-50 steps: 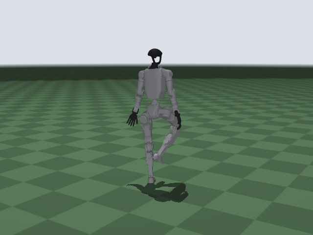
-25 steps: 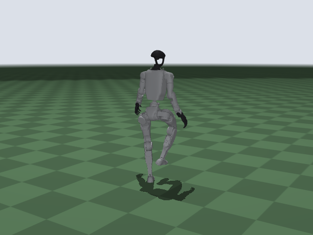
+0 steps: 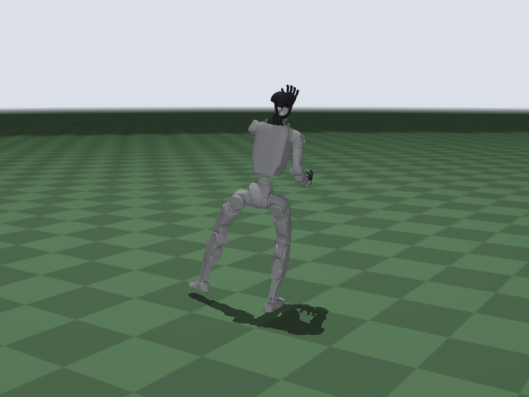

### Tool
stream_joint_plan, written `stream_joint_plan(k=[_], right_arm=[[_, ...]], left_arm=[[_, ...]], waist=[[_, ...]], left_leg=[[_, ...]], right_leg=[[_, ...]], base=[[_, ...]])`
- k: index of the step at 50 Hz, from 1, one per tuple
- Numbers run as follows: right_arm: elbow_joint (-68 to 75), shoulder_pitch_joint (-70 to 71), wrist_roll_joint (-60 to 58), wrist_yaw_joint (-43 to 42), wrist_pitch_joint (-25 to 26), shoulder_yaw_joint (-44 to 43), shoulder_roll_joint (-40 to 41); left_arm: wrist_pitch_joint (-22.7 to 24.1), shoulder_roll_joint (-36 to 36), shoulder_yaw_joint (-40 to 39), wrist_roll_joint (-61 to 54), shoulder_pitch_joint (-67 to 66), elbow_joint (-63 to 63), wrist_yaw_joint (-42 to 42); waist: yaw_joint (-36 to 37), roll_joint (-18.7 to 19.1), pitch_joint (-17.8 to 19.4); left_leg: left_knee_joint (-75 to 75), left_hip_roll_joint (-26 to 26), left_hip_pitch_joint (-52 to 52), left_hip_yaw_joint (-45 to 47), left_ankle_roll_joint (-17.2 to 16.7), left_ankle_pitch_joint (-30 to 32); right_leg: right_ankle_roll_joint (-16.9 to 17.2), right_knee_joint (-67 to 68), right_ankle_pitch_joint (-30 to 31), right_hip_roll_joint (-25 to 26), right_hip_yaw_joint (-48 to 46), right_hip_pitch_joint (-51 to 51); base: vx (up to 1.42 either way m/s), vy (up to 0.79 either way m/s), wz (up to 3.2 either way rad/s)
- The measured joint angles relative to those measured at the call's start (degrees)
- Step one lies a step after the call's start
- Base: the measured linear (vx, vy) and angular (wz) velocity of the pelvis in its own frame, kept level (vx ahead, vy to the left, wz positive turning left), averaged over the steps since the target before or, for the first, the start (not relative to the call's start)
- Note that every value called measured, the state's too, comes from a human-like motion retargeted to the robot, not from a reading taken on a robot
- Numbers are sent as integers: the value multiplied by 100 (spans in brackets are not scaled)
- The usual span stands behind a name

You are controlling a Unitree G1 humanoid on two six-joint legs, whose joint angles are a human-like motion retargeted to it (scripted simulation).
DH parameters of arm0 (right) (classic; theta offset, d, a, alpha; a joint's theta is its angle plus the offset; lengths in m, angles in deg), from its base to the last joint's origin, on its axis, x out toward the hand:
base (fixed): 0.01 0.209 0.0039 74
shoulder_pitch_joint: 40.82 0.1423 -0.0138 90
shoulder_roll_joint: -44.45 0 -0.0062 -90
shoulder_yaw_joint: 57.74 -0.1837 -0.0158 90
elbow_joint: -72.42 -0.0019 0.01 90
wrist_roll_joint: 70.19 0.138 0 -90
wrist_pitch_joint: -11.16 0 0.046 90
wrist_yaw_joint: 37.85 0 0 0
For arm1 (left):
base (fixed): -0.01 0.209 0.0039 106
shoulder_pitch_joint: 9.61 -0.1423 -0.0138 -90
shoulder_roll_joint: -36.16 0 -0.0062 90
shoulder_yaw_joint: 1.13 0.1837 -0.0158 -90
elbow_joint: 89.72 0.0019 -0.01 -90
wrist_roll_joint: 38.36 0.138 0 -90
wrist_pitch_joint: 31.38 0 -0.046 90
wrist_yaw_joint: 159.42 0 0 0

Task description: Kungfu

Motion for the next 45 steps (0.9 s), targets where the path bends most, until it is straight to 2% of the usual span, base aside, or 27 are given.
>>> stream_joint_plan(k=[2,3,5,7,9,12,15,20,25,30,33,35,38,40,43,45], right_arm=[[-205,-87,259,43,-91,10,77],[-313,-72,433,64,-150,-19,78],[-513,28,788,129,-267,-62,101],[-700,138,964,155,-342,-82,183],[-866,165,1025,153,-408,-113,230],[-1145,0,811,62,-561,-250,206],[-1492,-246,393,-160,-724,-403,-6],[-2156,-578,-356,-660,-843,-717,-832],[-2766,-509,-1578,-1197,-753,-1054,-1820],[-3059,333,-2800,-1725,-388,-1062,-2668],[-3119,1026,-3054,-1839,-217,-941,-3187],[-3197,1565,-3039,-1839,-98,-851,-3487],[-3095,2676,-2978,-1810,230,-587,-3791],[-2684,3674,-3113,-1725,455,-314,-3838],[-1326,5150,-3831,-1480,433,-14,-3711],[174,6177,-4719,-1487,239,225,-3501]], left_arm=[[-416,695,360,-190,-184,38,-387],[-619,996,559,-260,-288,77,-527],[-897,1386,946,-589,-436,164,-581],[-944,1594,1212,-893,-488,282,-335],[-890,1641,1319,-902,-557,368,-44],[-629,1420,1408,-465,-620,338,229],[-253,993,1384,388,-594,188,412],[334,124,1122,1650,-561,21,1013],[830,-1171,954,2534,-629,-133,1823],[1224,-2561,739,4277,-658,-345,2800],[1344,-3161,677,5439,-678,-459,3495],[1332,-3461,682,6194,-676,-557,3899],[1244,-3608,815,7053,-550,-681,4230],[1176,-3588,925,7452,-408,-739,4300],[1106,-3491,1024,7737,-156,-865,4282],[999,-3398,1008,7844,27,-1008,4285]], waist=[[-71,351,233],[-155,583,425],[-606,1098,931],[-925,1330,1355],[-1009,1340,1545],[-897,1266,1524],[-618,1103,1354],[-110,960,1016],[181,956,691],[472,900,520],[904,524,323],[1210,252,195],[1399,191,80],[1354,86,106],[1488,-421,188],[1882,-948,145]], left_leg=[[-647,178,216,382,97,156],[-895,294,276,478,19,219],[-1006,524,193,595,207,278],[-1039,542,269,981,640,327],[-1256,475,501,1196,461,496],[-1384,386,708,1465,185,661],[-1396,298,790,1625,0,887],[-559,577,309,912,-427,946],[-602,558,40,588,-999,768],[512,666,-1032,-538,-777,121],[795,246,-1293,-1013,-621,-208],[858,-35,-1534,-1546,-663,-272],[942,-511,-1926,-2225,-623,-319],[985,-1208,-2021,-2707,-552,-369],[1026,-2168,-2095,-3259,-580,-353],[1125,-2494,-2328,-3412,-660,-422]], right_leg=[[4,47,-150,49,-267,272],[18,140,-252,123,-376,369],[69,145,-328,183,-662,633],[97,33,-226,201,-772,812],[134,41,-178,206,-699,879],[196,145,-148,140,-619,828],[254,192,-92,19,-527,687],[403,165,49,-10,-455,611],[631,-158,254,13,-585,811],[1009,-711,615,-66,-882,1352],[1451,-1085,888,-224,-653,1766],[1657,-1369,1102,-136,-406,2092],[1657,-1794,1368,219,-33,2901],[1657,-2060,1407,357,510,3567],[1656,-2454,1128,526,1046,4356],[1657,-2722,878,388,663,4448]], base=[[11,17,35],[-15,33,16],[-22,29,76],[-17,19,53],[6,12,-18],[15,8,-28],[16,11,-34],[25,19,-32],[31,19,23],[36,27,102],[47,40,136],[63,50,162],[57,34,275],[53,38,374],[46,8,327],[20,-29,159]])
